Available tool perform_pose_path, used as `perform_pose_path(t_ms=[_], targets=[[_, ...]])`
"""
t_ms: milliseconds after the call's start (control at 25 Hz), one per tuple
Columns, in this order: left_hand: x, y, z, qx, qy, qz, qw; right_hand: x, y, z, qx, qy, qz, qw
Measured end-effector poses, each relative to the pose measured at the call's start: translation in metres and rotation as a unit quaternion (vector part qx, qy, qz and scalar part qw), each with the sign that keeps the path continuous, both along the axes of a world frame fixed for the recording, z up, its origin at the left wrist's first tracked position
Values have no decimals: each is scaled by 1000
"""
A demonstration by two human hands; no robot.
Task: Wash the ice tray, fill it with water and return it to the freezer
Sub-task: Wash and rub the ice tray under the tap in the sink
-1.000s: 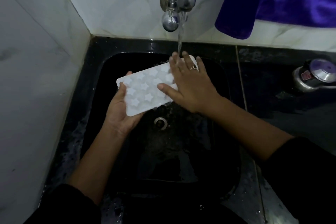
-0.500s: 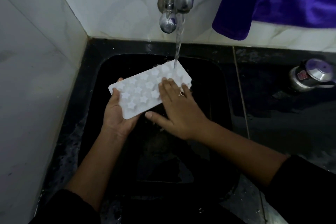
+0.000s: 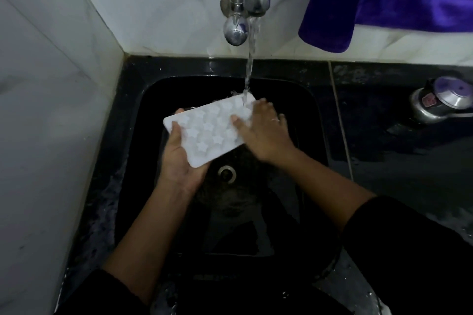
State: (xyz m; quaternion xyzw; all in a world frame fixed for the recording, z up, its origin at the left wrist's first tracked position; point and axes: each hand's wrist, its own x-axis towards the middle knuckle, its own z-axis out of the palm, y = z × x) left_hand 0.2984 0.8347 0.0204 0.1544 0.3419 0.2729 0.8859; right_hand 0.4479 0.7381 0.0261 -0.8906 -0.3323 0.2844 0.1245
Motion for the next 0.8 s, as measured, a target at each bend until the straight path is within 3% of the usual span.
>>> perform_pose_path(t_ms=[80, 200, 280, 440, 600, 680, 800], targets=[[10, -10, 1, 5, 15, -4, 1000, 9, 10, 1, -12, 37, -85, 996], [24, 7, -11, 12, 16, 10, 1000, -42, 8, 14, 41, 67, 44, 996], [33, 11, -23, 25, 8, -28, 999, -45, 7, 9, 59, 68, 69, 994], [54, -13, -25, 46, 9, -107, 993, 18, 28, -5, 33, 57, -178, 982], [68, -6, -15, 39, 66, -48, 996, -17, 23, 1, 84, 129, -58, 986], [73, -15, -11, 39, 68, -77, 994, 5, 24, -8, 102, 111, -109, 983], [73, -34, -16, 20, 93, -123, 988, 43, 30, -24, 43, 61, -227, 971]])
